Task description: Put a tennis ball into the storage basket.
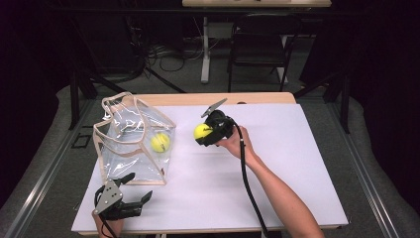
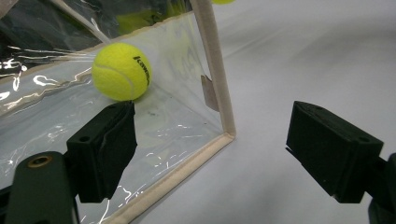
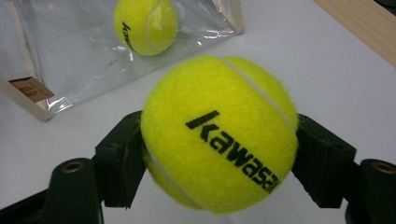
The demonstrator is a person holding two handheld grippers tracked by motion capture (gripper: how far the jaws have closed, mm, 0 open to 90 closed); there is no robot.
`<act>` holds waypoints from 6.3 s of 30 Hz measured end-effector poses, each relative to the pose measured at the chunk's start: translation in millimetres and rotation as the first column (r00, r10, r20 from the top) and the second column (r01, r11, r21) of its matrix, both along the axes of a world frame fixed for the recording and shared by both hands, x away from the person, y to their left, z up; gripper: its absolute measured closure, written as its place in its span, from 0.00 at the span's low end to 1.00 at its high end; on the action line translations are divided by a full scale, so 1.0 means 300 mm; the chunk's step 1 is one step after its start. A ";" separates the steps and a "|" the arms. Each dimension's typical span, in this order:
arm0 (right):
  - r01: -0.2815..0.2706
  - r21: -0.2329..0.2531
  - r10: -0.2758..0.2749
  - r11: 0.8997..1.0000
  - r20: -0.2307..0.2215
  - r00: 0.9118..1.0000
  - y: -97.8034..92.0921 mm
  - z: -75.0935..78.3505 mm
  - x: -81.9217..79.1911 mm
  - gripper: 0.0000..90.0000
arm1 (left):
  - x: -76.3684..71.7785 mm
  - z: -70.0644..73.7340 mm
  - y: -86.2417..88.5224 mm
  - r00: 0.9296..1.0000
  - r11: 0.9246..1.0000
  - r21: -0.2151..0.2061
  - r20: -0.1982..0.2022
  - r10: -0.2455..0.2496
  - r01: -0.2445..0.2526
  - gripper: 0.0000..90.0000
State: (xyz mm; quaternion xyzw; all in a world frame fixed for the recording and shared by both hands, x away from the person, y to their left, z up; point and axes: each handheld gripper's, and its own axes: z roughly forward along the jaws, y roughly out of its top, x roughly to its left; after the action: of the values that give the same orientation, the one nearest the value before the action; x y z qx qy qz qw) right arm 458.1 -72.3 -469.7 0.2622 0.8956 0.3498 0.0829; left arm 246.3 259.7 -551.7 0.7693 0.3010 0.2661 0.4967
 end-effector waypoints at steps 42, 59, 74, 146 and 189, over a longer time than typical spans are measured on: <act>-0.075 0.012 0.074 0.997 0.032 0.997 0.052 0.126 -0.013 0.29 | 0.004 0.001 -0.002 1.000 1.000 -0.002 0.000 -0.003 0.003 0.18; -0.096 0.015 0.095 0.995 0.051 0.994 0.086 0.185 -0.018 0.29 | 0.003 0.002 0.000 1.000 1.000 -0.012 0.003 -0.003 0.003 0.18; -0.104 0.021 0.102 0.994 0.060 0.993 0.098 0.212 -0.012 0.29 | 0.004 0.001 0.002 1.000 1.000 -0.013 0.000 -0.004 0.004 0.18; -0.153 0.084 0.138 0.985 0.166 0.977 0.235 0.341 -0.010 0.29 | 0.000 0.003 0.009 1.000 1.000 -0.018 0.004 -0.002 0.002 0.18; -0.157 0.125 0.129 0.980 0.209 0.969 0.277 0.373 -0.014 0.29 | 0.000 0.003 0.009 1.000 1.000 -0.020 0.004 -0.003 0.003 0.18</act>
State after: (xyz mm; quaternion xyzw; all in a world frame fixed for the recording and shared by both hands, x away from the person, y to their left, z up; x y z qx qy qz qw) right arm 454.0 10.9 -357.7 0.1655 0.8724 0.4417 0.1283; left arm 246.3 262.2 -550.8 0.7642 0.3015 0.2638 0.5055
